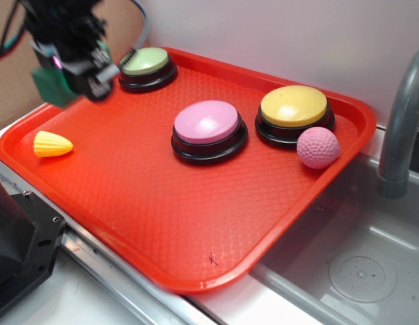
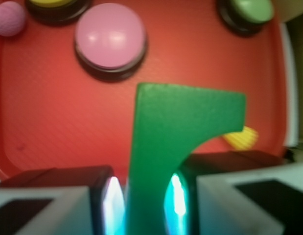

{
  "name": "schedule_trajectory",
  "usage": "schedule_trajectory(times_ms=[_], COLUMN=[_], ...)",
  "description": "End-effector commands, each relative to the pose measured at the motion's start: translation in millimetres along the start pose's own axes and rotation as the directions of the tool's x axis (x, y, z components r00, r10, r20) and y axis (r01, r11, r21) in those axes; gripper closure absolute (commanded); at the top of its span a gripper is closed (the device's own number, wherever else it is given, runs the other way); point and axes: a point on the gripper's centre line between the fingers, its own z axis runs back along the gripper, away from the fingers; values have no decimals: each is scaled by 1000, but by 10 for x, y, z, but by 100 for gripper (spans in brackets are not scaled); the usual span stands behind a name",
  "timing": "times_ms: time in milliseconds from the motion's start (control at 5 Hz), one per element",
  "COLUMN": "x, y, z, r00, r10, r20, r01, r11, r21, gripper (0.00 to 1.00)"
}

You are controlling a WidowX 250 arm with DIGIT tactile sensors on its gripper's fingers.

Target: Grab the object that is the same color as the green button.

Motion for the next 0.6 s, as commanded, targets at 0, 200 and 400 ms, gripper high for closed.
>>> schedule_trajectory(times_ms=[0, 200, 400], x=[332, 366, 377], y=[581, 756, 768], z=[197, 200, 111], r00=[997, 993, 993], r10=[60, 111, 118], r20=[45, 50, 17], r01=[-61, -111, -118], r11=[998, 994, 993], r21=[32, 5, -14], gripper=[100, 100, 100])
